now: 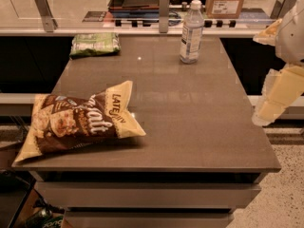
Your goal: Move brown chip bag near blue plastic bottle
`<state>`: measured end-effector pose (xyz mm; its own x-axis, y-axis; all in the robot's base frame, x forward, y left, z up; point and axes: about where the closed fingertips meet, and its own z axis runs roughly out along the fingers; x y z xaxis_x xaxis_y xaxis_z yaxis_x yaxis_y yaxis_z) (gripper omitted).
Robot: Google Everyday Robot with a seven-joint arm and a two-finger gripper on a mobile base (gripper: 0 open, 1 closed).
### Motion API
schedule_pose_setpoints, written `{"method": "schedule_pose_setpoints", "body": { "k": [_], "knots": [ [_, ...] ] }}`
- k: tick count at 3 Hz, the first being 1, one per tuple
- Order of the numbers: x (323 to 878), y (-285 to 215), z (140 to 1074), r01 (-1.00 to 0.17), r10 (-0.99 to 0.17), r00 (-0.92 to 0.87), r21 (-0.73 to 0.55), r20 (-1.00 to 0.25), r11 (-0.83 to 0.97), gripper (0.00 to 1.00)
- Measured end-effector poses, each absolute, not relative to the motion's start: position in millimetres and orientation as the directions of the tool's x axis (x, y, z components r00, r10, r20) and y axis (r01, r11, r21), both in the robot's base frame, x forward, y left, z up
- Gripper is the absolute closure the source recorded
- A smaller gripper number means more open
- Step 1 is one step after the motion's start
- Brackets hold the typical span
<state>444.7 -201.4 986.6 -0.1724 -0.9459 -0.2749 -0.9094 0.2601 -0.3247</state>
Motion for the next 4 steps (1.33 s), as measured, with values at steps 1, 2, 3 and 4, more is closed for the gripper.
{"method": "schedule_pose_setpoints", "body": {
  "k": [1,2,3,4],
  "knots": [
    [454,-170,982,-0.9,-0.929,-0.054,-0.385,-0.366,0.204,0.0],
    [459,-125,979,-0.892,-0.893,0.093,-0.435,-0.44,0.122,0.0],
    [464,-79,972,-0.891,-0.862,0.194,-0.452,-0.469,0.046,0.0],
    [482,-43,957,-0.886,-0.851,0.217,-0.462,-0.478,0.034,0.0]
  ]
}}
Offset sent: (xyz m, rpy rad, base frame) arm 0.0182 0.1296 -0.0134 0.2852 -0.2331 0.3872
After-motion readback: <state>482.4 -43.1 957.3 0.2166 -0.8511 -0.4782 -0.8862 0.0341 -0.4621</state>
